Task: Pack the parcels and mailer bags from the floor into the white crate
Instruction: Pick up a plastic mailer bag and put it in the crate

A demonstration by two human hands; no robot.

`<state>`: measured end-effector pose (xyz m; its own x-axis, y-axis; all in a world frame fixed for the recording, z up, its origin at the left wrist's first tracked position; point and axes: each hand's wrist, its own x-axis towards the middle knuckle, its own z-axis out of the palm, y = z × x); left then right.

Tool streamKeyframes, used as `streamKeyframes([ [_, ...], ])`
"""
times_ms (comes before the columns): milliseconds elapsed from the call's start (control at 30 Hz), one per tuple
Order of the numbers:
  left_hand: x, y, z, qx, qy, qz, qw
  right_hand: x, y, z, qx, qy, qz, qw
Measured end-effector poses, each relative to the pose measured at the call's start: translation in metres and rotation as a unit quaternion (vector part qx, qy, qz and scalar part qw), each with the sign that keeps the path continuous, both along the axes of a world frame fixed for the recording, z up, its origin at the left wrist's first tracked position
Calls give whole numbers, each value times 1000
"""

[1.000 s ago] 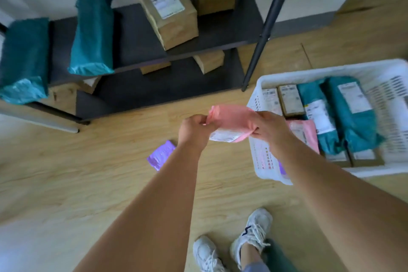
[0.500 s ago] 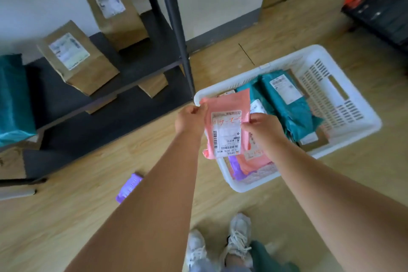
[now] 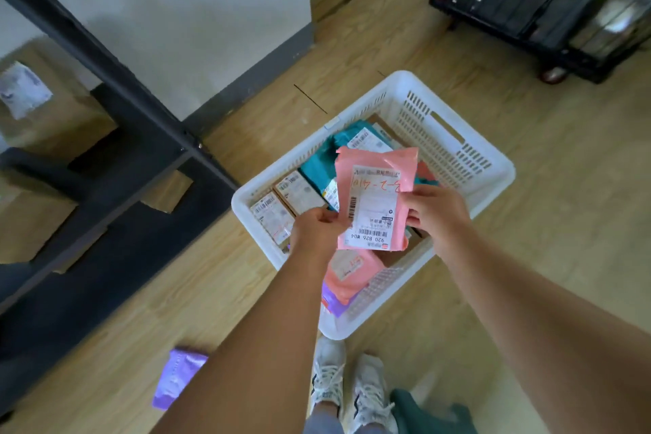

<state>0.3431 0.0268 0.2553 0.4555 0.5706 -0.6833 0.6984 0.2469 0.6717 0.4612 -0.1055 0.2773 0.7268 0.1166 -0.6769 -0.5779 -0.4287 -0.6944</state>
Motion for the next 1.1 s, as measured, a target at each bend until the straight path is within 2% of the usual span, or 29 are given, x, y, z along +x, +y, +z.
streamKeyframes([
  [167,47,-17,-8,7,5,-35,999,28,-31,-8,6,-6,-41,999],
  [233,66,-31,-8,96,29,-106,989,40,-46,-16,-21,-35,-23,999],
  [300,86,-46,-2,212,74,-196,955,54,-63,-22,-93,-101,39,990],
  [367,111,-63,0,286,98,-259,917,74,-80,-23,-141,-152,79,975],
  [467,145,-84,-3,330,120,-315,882,103,-96,-33,-169,-240,182,939],
  [567,180,-108,-9,348,153,-344,859,138,-113,-42,-188,-296,304,886],
  [633,201,-126,-11,360,169,-358,845,161,-128,-45,-231,-326,357,845],
  [733,223,-150,-12,377,172,-379,827,184,-144,-51,-235,-374,418,794],
  [800,234,-162,-14,373,164,-376,833,193,-152,-61,-234,-400,443,767],
  [900,247,-175,-23,368,156,-332,854,209,-156,-73,-251,-412,442,756],
  [1000,244,-176,-40,435,111,-281,848,216,-152,-77,-241,-377,422,789],
  [1033,242,-175,-45,415,121,-251,866,218,-148,-80,-248,-336,419,806],
  [1100,239,-172,-55,304,172,-180,919,227,-141,-86,-269,-262,406,833],
])
